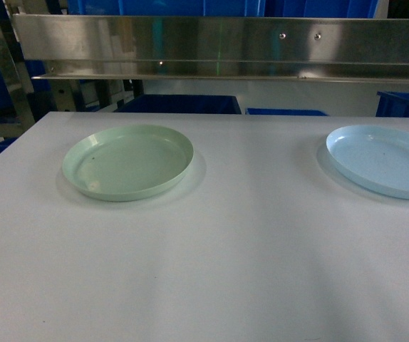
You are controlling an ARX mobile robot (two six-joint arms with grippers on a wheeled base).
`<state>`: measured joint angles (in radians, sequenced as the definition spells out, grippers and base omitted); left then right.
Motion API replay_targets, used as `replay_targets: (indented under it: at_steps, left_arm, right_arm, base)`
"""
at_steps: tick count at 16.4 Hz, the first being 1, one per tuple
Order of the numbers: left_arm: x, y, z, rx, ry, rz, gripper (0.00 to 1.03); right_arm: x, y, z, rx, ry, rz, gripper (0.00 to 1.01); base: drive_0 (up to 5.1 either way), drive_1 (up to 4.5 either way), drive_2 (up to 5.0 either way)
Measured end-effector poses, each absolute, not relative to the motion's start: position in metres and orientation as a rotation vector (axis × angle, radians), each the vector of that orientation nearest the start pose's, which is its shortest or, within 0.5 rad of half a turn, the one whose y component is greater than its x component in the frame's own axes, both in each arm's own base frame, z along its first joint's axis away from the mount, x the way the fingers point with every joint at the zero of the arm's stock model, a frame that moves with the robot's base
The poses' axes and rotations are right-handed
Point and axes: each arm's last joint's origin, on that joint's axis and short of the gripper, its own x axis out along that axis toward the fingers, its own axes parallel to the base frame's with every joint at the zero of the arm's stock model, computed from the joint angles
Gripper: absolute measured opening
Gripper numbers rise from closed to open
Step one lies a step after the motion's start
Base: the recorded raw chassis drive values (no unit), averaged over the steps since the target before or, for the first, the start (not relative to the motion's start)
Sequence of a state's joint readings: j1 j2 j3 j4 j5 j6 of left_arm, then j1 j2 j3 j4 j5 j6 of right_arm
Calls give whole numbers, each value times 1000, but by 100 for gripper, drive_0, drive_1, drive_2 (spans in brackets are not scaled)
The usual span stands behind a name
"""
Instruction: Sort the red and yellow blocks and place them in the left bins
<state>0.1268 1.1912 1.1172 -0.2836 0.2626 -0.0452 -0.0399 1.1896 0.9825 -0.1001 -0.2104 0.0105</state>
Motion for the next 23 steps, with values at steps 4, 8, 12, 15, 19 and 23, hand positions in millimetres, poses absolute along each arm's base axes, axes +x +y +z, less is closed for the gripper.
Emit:
replay_targets:
  at_steps: [4,8,12,15,19,23]
  left_arm:
    - [259,25,357,-114,354,-128,27]
    - [260,23,357,-114,355,-142,27]
    - [260,24,357,-114,355,-136,27]
    - [260,24,357,-114,356,-134,27]
    - [260,25,356,-114,357,-132,27]
    - [260,25,356,-114,357,-130,27]
  right_arm:
    - [265,-4,328,49,306,170,29]
    - [266,-6,328,49,306,161,29]
    - [266,-6,328,50,306,162,29]
    - [266,-6,328,50,306,162,29]
    - [266,-6,328,50,307,163,29]
    - [266,-6,328,51,307,164,29]
  base:
    - [0,0,0]
    - [-370,189,189]
    - [-487,232,277]
    - [-491,142,333]
    - [-501,128,324]
    - [-476,326,159]
